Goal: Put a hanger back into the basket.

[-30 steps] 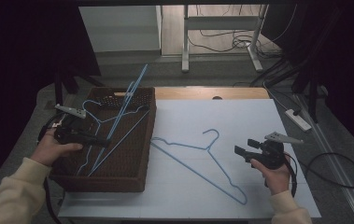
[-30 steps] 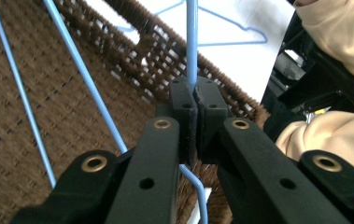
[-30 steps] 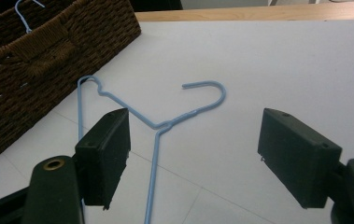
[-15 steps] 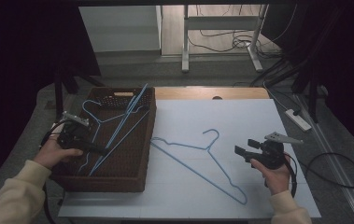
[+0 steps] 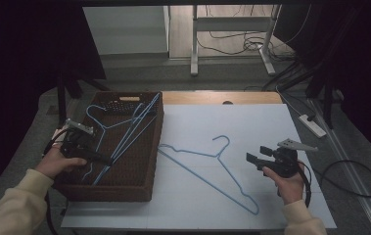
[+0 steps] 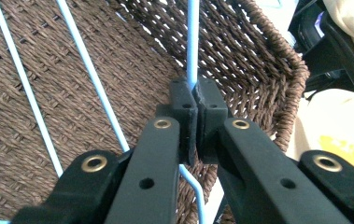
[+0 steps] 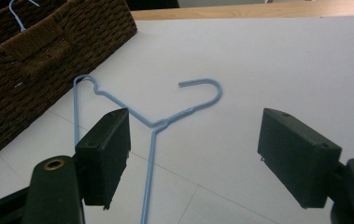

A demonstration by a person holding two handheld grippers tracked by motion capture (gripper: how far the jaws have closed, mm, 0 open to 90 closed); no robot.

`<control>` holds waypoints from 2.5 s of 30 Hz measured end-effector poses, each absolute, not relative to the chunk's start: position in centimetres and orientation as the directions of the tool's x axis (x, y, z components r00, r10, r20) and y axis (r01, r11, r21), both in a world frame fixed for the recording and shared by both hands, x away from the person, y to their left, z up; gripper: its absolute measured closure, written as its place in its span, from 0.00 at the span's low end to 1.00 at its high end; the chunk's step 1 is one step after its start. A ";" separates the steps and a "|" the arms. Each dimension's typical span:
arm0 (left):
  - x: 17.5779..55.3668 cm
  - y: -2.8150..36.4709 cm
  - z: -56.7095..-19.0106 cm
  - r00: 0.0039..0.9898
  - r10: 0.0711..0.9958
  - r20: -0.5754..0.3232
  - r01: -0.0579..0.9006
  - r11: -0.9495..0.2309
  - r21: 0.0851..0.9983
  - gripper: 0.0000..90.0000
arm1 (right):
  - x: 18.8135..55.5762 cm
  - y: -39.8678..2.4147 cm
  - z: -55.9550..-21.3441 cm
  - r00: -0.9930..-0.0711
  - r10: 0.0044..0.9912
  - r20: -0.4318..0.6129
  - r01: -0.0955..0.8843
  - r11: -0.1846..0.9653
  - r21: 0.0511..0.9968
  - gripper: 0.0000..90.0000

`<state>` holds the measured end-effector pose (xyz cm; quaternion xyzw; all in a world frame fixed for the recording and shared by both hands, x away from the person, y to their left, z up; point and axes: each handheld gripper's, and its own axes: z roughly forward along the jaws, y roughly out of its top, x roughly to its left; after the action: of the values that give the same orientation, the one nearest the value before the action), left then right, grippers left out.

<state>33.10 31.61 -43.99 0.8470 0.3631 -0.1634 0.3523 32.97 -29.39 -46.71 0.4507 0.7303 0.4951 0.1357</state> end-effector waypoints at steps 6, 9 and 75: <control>33.9 32.3 -45.4 0.589 0.579 -0.564 0.808 -0.437 0.395 0.97 | 32.9 -29.4 -46.7 -0.557 0.792 0.249 0.524 0.102 0.846 0.29; 34.1 32.7 -46.3 0.556 0.614 -0.560 0.831 -0.418 0.367 0.97 | 33.0 -29.4 -46.7 -0.559 0.792 0.247 0.523 0.106 0.846 0.29; 24.6 20.4 -42.4 0.659 0.739 -0.141 0.470 -0.258 0.844 0.34 | 31.8 -30.2 -46.8 -0.594 0.792 0.143 0.505 0.228 0.833 0.29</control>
<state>24.59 20.37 -42.36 0.7802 0.3875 0.1430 0.4697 31.79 -30.17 -46.81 0.4223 0.7676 0.4558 0.1573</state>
